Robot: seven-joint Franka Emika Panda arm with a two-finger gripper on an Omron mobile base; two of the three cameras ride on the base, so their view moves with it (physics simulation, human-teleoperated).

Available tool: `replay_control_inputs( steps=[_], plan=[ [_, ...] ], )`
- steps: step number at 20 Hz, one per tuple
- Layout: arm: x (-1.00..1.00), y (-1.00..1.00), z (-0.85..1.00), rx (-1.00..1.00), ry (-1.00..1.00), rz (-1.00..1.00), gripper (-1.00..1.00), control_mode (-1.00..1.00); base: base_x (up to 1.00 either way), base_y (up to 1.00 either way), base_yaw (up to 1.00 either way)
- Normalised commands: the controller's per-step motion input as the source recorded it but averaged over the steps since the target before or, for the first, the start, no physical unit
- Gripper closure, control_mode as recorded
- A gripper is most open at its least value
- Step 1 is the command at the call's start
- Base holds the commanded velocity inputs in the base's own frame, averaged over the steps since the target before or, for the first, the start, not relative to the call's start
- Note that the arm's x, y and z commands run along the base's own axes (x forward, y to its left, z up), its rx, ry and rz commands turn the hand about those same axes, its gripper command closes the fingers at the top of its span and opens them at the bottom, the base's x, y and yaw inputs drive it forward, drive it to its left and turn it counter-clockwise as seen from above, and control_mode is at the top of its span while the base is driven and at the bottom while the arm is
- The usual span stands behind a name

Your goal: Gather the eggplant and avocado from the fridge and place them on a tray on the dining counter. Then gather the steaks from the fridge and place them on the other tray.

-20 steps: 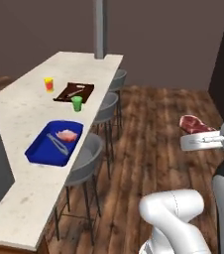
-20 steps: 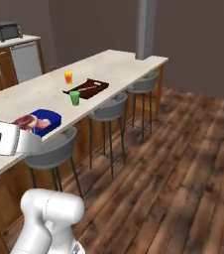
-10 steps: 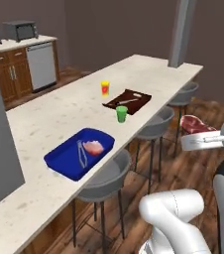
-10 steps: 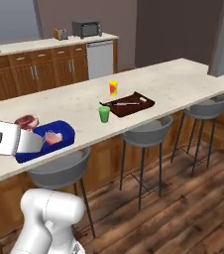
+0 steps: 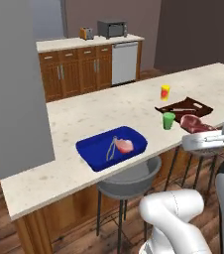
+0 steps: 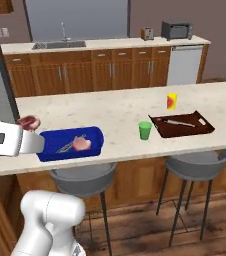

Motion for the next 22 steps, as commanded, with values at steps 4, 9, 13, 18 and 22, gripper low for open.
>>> replay_control_inputs(
  steps=[4, 9, 13, 18, 22],
  plan=[
    [0.00, 0.00, 0.00, 0.00, 0.00, 0.00, 1.00, 1.00, 0.36, -0.32, 0.61],
    [0.00, 0.00, 0.00, 0.00, 0.00, 0.00, 1.00, 1.00, 0.34, -0.52, 0.31],
    [0.00, 0.00, 0.00, 0.00, 0.00, 0.00, 1.00, 1.00, 0.44, -0.41, 0.14],
    [0.00, 0.00, 0.00, 0.00, 0.00, 0.00, 1.00, 1.00, 0.54, 0.00, 0.12],
    [0.00, 0.00, 0.00, 0.00, 0.00, 0.00, 1.00, 1.00, 0.32, 0.00, 0.25]
  ],
)
